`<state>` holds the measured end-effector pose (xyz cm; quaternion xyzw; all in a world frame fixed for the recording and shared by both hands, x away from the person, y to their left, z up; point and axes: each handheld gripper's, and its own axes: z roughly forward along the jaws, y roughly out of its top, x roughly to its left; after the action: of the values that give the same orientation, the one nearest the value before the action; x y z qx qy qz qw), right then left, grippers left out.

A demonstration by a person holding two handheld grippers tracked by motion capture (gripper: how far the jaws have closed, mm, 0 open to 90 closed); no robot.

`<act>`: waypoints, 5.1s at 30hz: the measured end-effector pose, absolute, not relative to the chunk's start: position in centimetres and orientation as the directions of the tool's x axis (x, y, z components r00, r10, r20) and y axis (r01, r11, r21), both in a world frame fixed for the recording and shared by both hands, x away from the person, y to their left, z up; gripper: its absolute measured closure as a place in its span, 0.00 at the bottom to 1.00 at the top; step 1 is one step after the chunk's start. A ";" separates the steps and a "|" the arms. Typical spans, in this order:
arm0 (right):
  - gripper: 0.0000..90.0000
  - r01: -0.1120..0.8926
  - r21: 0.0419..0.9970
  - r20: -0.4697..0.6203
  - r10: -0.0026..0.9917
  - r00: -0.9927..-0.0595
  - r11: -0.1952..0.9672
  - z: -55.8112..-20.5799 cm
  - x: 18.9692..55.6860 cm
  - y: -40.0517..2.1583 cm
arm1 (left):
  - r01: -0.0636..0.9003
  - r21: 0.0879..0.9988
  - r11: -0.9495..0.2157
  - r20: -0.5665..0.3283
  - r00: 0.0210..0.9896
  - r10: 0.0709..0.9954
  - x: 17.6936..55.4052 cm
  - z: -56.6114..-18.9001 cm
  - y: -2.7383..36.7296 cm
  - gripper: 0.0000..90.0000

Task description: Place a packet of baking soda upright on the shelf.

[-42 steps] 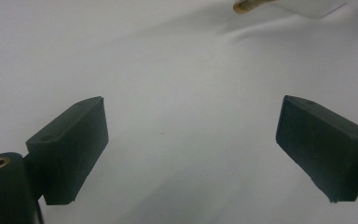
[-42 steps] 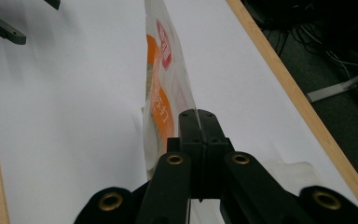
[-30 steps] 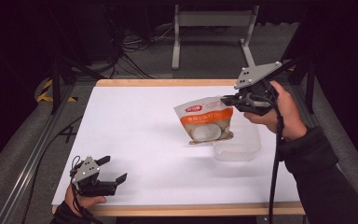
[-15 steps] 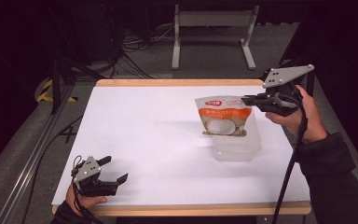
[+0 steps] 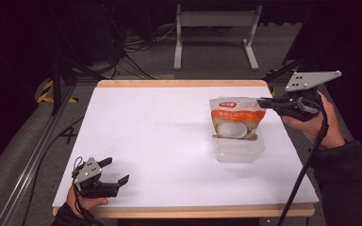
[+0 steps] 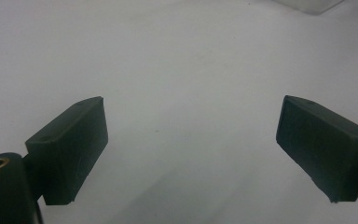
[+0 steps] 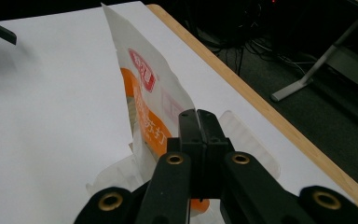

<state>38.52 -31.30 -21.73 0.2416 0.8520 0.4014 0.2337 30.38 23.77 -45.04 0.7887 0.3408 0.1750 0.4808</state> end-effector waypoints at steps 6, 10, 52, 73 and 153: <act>1.00 0.233 0.797 -0.204 0.612 -0.764 0.557 -22.0 38.5 -31.8 | 0.370 0.877 -0.307 -0.051 0.707 0.705 30.4 -45.0 23.7 0.11; 1.00 0.240 0.800 -0.201 0.622 -0.757 0.550 -22.3 38.7 -32.1 | 0.370 0.877 -0.306 -0.054 0.709 0.704 30.4 -45.1 23.7 0.11; 1.00 0.248 0.812 -0.171 0.621 -0.765 0.528 -27.2 40.4 -34.2 | 0.347 0.896 -0.277 -0.056 0.706 0.706 30.2 -44.5 24.1 0.11; 1.00 0.280 0.790 -0.170 0.634 -0.755 0.545 -28.5 40.2 -35.0 | 0.335 0.905 -0.261 -0.034 0.671 0.741 30.0 -44.2 24.4 0.11; 0.48 0.353 0.719 -0.245 0.693 -0.678 0.599 -31.2 34.9 -36.9 | 0.339 0.894 -0.292 -0.019 0.680 0.733 30.2 -44.5 24.0 0.11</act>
<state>34.88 -36.93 -31.19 0.3056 0.8554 0.3275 0.2601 30.23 23.96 -44.45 0.7776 0.3447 0.2027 0.4851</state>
